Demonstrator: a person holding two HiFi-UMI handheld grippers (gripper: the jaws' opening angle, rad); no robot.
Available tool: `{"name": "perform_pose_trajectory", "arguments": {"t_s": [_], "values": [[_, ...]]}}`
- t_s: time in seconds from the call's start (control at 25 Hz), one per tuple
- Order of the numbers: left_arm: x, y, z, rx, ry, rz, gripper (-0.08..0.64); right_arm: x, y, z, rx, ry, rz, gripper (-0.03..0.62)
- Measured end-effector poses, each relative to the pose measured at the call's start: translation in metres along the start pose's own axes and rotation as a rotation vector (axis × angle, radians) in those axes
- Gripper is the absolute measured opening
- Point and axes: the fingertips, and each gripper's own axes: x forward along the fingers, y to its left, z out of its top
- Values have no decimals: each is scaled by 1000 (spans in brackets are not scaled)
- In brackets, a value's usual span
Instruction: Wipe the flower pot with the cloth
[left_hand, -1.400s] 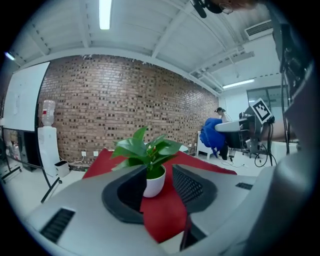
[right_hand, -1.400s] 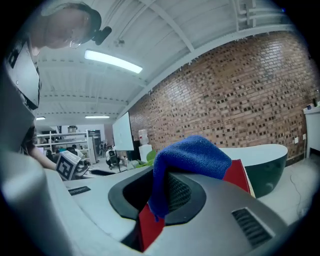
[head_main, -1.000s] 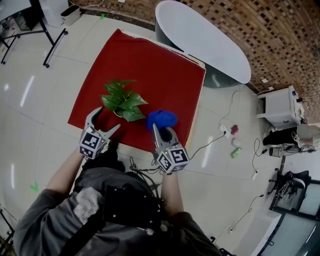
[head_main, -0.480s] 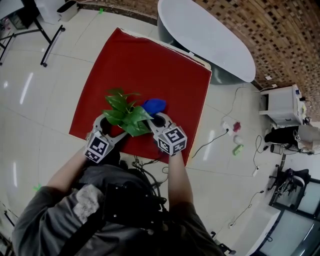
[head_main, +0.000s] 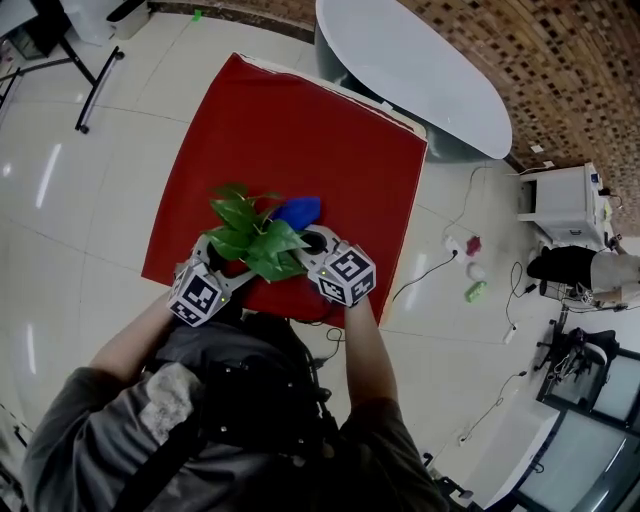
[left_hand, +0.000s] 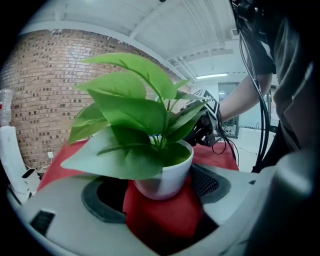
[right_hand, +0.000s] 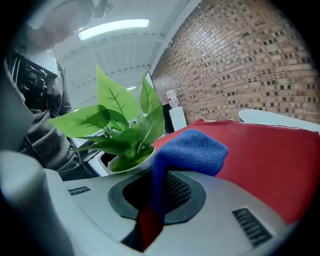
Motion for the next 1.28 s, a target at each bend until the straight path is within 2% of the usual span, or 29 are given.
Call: {"name": "perform_pose_trajectory", "arguments": {"t_s": [0.28,0.48,0.88,1.16,1.28], "values": [[4,-1,-5,62,33,-62,411,-14,15,-20,-57,21,-44,66],[8,-7,-3,67,2,-101,411,-21,26,-32,-42,-6,-73,66],[20,-11,-4,74,-13,-142,411,-26,54,-58,-10,-17,-37,66],[15,-11,-5,90,21,-121,416,-37,50,-59,3,-22,-68,66],[6,-8,-9,65,35,-89,416,-36,46,-64,-3,4,-57,66]]}}
